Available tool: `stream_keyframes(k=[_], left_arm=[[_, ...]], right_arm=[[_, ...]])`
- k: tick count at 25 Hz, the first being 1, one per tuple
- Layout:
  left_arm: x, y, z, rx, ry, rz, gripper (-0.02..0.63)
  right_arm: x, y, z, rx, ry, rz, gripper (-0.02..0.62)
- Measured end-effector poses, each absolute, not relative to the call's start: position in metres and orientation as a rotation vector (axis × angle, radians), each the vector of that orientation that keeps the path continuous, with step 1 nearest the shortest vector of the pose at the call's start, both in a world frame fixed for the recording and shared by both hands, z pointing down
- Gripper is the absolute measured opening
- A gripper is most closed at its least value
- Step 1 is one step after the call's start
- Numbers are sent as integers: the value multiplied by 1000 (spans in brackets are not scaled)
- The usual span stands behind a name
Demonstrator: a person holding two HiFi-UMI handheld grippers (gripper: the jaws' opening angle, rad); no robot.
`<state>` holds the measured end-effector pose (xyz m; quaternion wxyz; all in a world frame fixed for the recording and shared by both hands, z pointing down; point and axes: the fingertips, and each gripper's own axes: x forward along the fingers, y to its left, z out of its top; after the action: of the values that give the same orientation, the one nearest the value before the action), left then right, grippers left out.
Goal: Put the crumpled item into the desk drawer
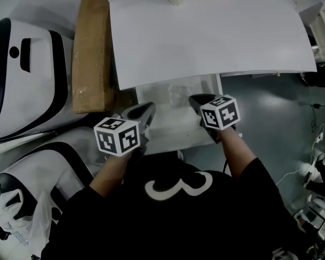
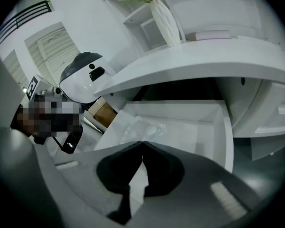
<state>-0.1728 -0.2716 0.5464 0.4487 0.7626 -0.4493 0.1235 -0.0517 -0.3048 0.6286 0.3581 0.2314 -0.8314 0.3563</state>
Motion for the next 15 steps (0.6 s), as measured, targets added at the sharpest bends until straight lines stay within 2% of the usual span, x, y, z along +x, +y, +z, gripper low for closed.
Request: stream_keyframes(k=[15], left_arm=[[-188,-275,573,1811,-1121,288,11]], right_arm=[[-50,-312,697,565,-1995,920,5]])
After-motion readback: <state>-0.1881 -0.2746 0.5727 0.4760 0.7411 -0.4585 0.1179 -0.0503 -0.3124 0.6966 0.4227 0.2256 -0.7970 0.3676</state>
